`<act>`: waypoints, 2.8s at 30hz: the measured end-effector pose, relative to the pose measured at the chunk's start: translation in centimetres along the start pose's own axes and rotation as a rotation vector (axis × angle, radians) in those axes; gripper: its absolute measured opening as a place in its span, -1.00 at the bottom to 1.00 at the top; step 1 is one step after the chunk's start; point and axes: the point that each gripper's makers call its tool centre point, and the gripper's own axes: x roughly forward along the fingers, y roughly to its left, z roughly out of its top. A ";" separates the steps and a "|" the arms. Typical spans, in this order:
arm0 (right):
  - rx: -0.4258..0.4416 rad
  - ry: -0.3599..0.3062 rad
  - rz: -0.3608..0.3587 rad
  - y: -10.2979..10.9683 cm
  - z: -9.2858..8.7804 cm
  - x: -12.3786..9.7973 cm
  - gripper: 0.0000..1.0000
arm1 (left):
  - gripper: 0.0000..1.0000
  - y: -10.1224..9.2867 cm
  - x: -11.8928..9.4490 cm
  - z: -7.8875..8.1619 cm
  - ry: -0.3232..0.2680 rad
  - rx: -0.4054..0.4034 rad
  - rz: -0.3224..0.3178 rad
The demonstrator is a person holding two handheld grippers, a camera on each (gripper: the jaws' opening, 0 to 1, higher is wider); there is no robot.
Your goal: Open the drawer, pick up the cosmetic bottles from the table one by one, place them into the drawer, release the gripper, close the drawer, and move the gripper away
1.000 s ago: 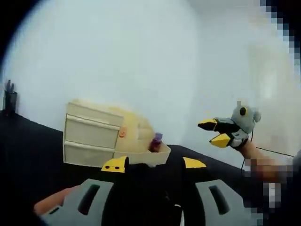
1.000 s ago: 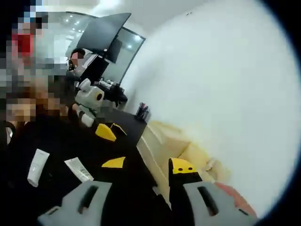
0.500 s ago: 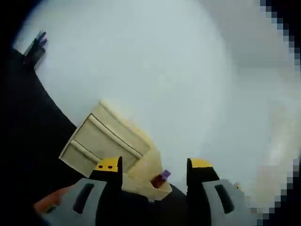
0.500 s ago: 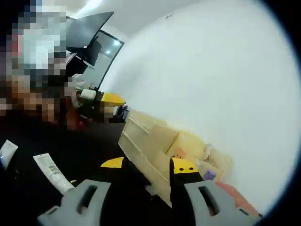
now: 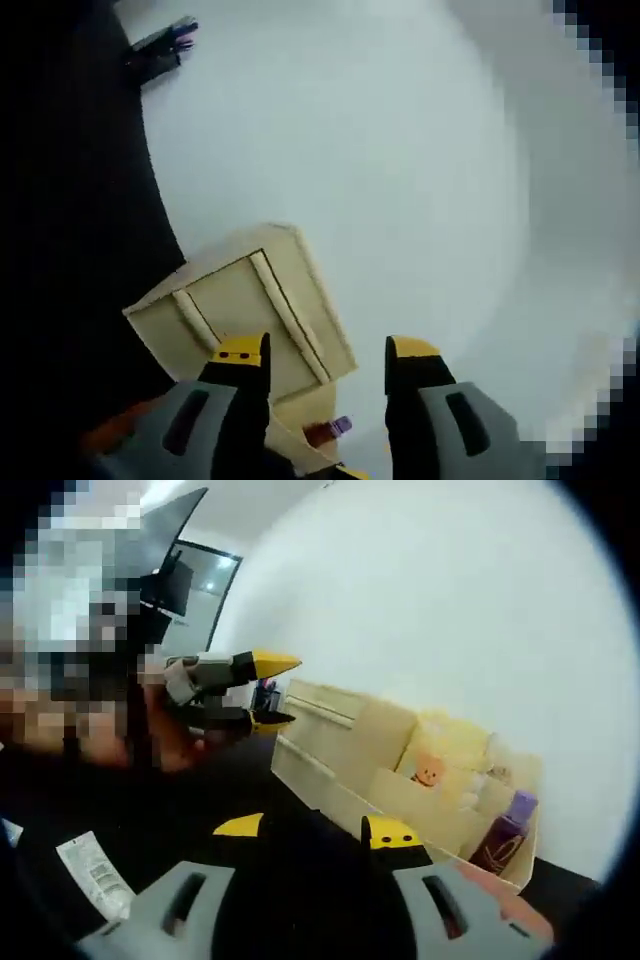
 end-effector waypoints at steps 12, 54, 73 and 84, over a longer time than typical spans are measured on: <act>-0.001 -0.086 -0.078 -0.4 0.3 -0.4 -0.35 | -0.33 3.0 1.4 1.8 -0.101 -0.214 0.045; 0.035 -0.079 -0.024 0.2 -0.2 0.2 -0.42 | -0.91 3.0 1.3 1.8 -0.128 -0.327 0.043; -0.004 -0.065 -0.002 0.6 -0.3 0.4 -0.42 | -0.85 1.3 0.1 1.6 -0.179 -0.331 0.020; -0.032 -0.060 0.015 1.0 -0.4 0.5 -0.43 | -0.68 1.9 1.3 2.4 -0.186 -0.331 0.039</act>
